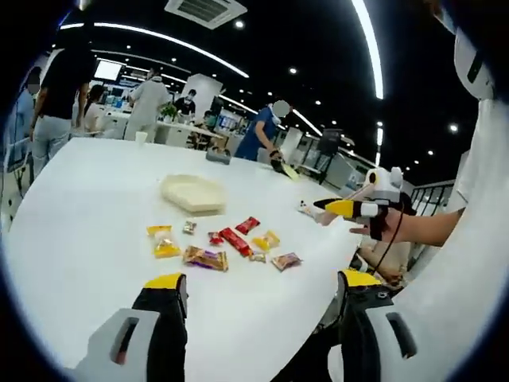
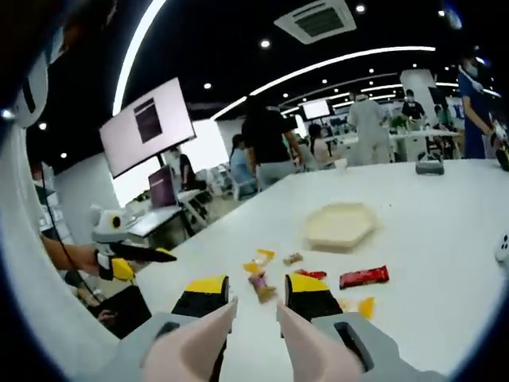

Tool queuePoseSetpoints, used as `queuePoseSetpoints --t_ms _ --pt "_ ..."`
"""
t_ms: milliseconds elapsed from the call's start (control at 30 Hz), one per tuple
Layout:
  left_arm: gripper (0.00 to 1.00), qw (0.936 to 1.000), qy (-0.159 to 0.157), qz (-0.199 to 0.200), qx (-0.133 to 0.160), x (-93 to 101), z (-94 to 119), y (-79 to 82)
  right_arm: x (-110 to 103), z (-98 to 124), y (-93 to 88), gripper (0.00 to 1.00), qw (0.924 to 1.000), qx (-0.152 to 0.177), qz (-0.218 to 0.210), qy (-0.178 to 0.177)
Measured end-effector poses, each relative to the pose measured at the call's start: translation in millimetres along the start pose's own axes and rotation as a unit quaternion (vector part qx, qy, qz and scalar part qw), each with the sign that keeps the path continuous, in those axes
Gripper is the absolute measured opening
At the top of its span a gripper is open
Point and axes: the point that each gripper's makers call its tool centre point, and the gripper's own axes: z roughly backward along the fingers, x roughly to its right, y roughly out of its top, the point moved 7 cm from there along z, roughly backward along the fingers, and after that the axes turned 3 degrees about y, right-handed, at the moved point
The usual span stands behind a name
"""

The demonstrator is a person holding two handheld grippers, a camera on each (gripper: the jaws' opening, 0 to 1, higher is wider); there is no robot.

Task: Place the target food into the container with the food tongs after gripping and lifting it, then release it inside without dropping or visibly crushing the food.

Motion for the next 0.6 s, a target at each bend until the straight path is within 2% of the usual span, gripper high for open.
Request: queuePoseSetpoints --t_ms 67,200,267,333,500,600 --pt "0.78 0.9998 -0.003 -0.011 -0.018 -2.0 -1 -2.6 8 3 -2.0 0.28 0.9999 -0.001 0.000 -0.012" --pt "0.84 0.9998 0.015 -0.006 -0.013 -7.7 -5 0.1 23 6 2.2 0.28 0.9997 -0.011 0.018 -0.012" --pt "0.85 0.9985 0.040 0.003 -0.037 -10.8 -10 0.5 28 7 5.0 0.28 0.9997 -0.016 0.017 -0.011" --pt "0.86 0.9994 0.034 -0.003 -0.003 -3.7 -15 13.5 32 7 8.4 0.28 0.9988 -0.020 0.044 -0.001" --pt "0.85 0.9988 0.048 -0.007 -0.006 -3.7 -26 20.6 44 3 9.9 0.29 0.9978 -0.027 0.059 0.015" --pt "0.85 0.9979 0.064 0.006 -0.003 -2.7 -35 23.8 60 2 8.5 0.29 0.9977 -0.028 0.059 0.019"
